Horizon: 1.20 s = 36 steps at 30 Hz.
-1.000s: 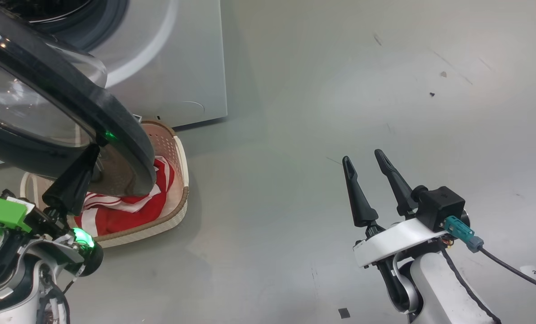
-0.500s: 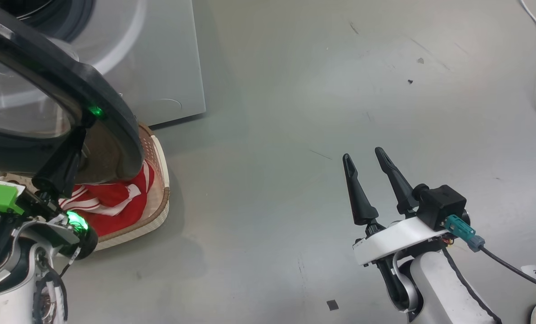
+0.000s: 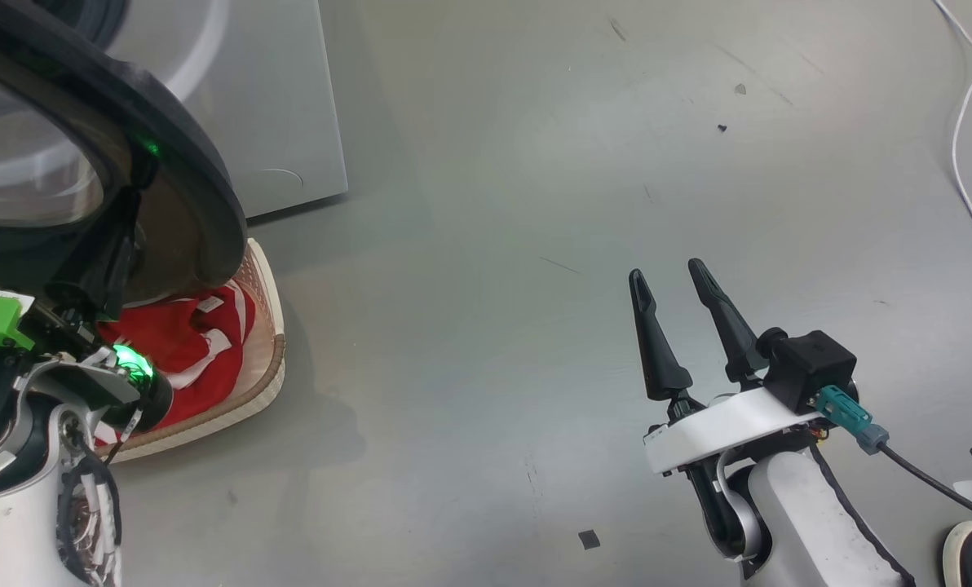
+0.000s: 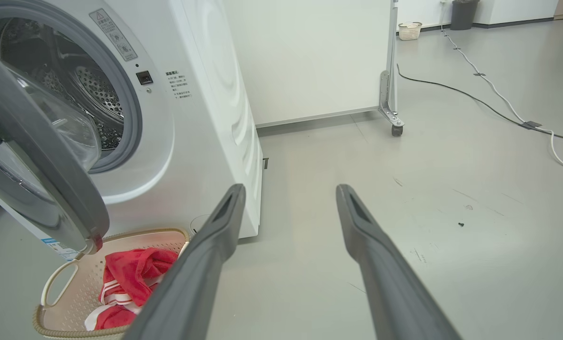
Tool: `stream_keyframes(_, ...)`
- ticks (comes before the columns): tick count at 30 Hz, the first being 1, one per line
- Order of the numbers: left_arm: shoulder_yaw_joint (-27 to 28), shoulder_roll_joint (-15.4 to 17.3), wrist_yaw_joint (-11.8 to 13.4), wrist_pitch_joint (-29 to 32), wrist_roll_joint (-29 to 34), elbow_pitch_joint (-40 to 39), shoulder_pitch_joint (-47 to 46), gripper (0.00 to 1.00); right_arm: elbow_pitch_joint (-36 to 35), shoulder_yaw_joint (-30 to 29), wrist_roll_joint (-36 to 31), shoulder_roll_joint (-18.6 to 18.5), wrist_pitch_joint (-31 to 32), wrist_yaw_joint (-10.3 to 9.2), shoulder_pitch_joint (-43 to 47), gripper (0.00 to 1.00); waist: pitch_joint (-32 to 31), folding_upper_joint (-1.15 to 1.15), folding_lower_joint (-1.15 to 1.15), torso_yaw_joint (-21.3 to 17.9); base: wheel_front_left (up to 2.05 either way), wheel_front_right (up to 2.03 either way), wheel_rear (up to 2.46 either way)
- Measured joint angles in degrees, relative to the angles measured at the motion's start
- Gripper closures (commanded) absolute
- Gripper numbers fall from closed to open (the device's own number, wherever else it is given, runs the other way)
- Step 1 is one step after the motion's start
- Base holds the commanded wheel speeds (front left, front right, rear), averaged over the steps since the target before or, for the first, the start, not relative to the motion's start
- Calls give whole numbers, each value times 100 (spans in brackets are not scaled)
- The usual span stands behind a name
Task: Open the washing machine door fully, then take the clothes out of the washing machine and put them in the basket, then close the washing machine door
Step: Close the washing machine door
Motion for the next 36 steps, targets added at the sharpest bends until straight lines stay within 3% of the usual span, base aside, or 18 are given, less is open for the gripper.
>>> stream_keyframes(23,-178,-23,-11,-92,60,338,-300,100,-91,-133,7,10,0,-58,-29,0,57,0,0,-11,0,0,0)
stream_keyframes(29,-492,-32,-135,45,207,508,-175,100,-73,-261,-19,12,0,-58,-29,0,-82,0,0,160,0,0,0)
stream_keyframes(36,-929,40,-458,192,776,641,346,100,16,-415,-126,12,0,-54,-22,0,-281,0,0,495,0,0,0)
